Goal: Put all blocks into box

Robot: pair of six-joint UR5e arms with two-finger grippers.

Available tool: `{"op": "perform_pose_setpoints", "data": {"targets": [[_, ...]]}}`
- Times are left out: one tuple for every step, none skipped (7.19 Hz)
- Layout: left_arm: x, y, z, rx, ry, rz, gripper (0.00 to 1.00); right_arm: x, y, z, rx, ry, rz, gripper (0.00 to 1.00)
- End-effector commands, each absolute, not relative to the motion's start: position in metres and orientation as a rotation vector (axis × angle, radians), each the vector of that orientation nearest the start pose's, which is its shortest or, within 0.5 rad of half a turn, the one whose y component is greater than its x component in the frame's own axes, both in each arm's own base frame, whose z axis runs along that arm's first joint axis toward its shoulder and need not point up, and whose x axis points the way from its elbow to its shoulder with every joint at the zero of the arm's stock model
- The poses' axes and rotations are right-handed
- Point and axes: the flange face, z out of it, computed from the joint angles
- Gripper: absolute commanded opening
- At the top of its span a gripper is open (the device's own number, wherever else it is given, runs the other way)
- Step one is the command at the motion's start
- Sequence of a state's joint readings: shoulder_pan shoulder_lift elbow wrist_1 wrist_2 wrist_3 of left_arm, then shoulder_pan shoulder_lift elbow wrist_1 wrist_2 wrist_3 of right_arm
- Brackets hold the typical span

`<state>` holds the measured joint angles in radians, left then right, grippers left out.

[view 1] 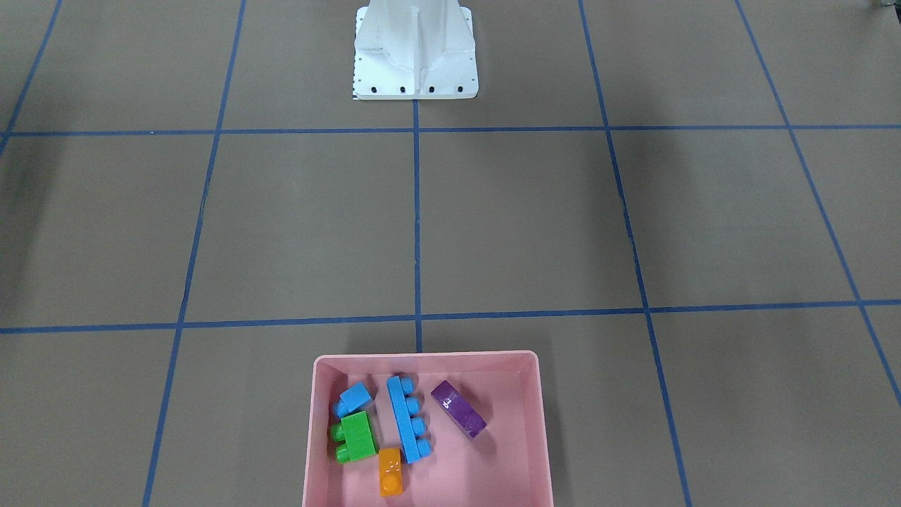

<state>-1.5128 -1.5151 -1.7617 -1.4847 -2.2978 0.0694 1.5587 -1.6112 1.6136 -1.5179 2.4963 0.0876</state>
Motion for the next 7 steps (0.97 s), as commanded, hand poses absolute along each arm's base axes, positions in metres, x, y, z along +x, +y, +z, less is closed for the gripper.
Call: {"op": "perform_pose_setpoints", "data": {"targets": [[-0.039, -0.477, 0.599, 0.055, 0.752, 0.146, 1.0, 0.054, -0.469, 0.641, 0.007, -0.975, 0.06, 1.0], [-0.039, -0.479, 0.596, 0.06, 0.753, 0.149, 1.0, 0.07, -0.456, 0.635, 0.032, -0.982, 0.085, 1.0], [-0.039, -0.48, 0.595, 0.063, 0.747, 0.15, 1.0, 0.074, -0.446, 0.618, 0.068, -0.97, 0.076, 1.0], [-0.039, -0.482, 0.592, 0.068, 0.747, 0.152, 1.0, 0.078, -0.444, 0.616, 0.076, -0.954, 0.078, 1.0], [-0.039, -0.483, 0.592, 0.069, 0.745, 0.152, 1.0, 0.077, -0.446, 0.618, 0.081, -0.849, 0.062, 1.0], [-0.039, -0.484, 0.59, 0.073, 0.745, 0.152, 1.0, 0.073, -0.441, 0.625, 0.078, -0.791, 0.027, 1.0], [-0.039, -0.484, 0.589, 0.074, 0.745, 0.153, 1.0, 0.07, -0.438, 0.63, 0.072, -0.732, -0.006, 1.0]]}}
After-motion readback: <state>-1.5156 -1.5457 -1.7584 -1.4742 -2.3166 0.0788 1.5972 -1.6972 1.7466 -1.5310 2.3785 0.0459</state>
